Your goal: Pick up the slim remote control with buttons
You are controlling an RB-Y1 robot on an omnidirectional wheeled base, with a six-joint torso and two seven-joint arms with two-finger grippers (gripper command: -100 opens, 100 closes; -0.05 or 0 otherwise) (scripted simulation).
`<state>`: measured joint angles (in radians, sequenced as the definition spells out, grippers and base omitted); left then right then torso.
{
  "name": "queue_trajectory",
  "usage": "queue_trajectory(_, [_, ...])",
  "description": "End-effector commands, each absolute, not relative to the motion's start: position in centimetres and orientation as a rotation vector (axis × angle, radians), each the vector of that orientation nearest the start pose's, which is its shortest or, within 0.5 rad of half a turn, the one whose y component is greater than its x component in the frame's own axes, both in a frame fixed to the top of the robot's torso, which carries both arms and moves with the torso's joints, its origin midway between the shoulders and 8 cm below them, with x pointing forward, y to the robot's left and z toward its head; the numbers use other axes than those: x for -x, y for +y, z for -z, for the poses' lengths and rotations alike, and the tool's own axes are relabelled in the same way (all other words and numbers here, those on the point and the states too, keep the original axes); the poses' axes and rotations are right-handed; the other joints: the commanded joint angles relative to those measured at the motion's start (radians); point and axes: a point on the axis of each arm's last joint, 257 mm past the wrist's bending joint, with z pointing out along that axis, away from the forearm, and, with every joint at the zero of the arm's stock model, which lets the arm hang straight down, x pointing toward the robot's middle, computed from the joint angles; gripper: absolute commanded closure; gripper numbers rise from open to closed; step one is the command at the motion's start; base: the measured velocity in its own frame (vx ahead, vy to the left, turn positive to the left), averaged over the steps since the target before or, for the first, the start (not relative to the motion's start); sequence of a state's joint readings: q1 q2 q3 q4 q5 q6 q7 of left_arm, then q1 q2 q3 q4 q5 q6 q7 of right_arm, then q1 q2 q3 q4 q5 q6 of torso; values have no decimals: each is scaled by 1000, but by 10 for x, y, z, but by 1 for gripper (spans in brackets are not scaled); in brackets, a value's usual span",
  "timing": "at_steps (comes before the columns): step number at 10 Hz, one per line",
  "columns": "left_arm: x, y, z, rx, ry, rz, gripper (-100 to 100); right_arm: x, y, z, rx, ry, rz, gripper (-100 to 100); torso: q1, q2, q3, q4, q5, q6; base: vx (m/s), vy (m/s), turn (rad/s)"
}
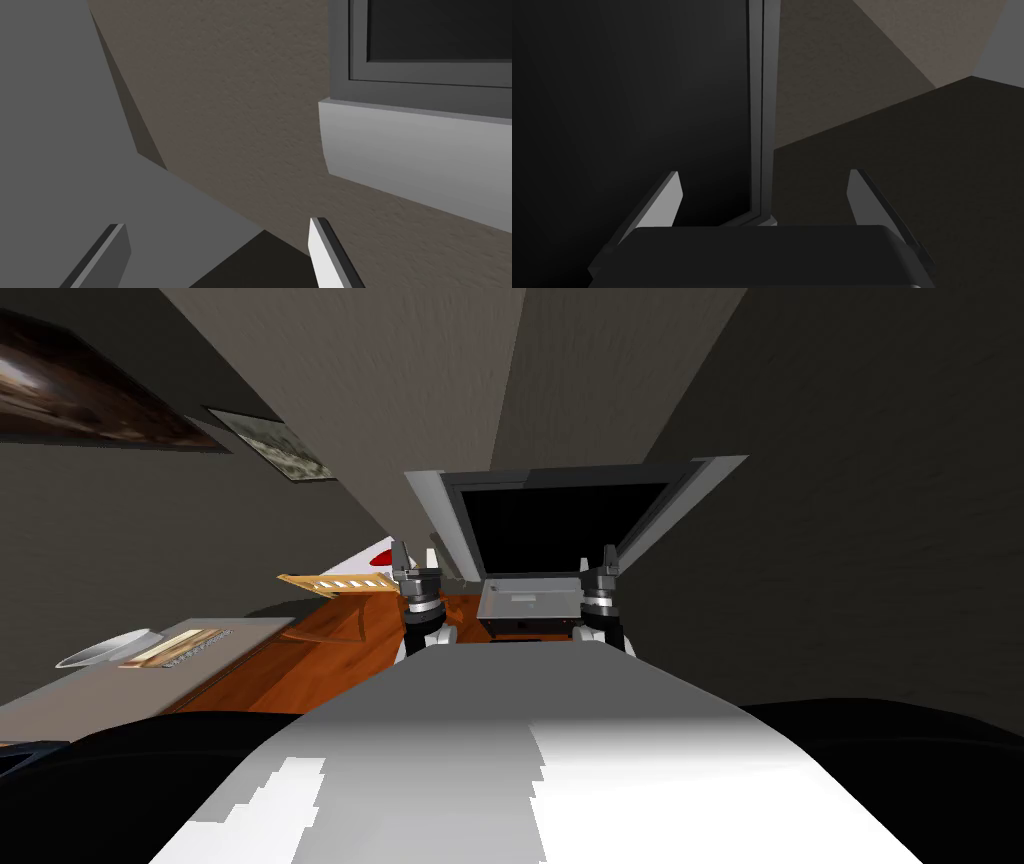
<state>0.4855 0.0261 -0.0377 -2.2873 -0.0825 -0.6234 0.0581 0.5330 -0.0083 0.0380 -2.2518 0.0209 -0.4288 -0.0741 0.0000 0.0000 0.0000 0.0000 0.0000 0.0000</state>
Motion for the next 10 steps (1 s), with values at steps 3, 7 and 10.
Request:
queue_trajectory(3, [-324, 246, -52, 494, 574, 1385, 0, -364, -267, 20, -698, 810, -1274, -100, 2, 2, 1, 0, 0, 0, -36, 41, 59])
queue_trajectory(7, [-324, 246, -52, 494, 574, 1385, 0, -371, -270, 33, -609, 934, -1139, -100, 6, 3, 2, 1, 1, 0, -44, 75, 109])
queue_trajectory(10, [-324, 246, -52, 494, 574, 1385, 0, -378, -277, 47, -551, 1021, -1027, -100, 2, 2, 1, 0, 1, 0, -24, 44, 118])
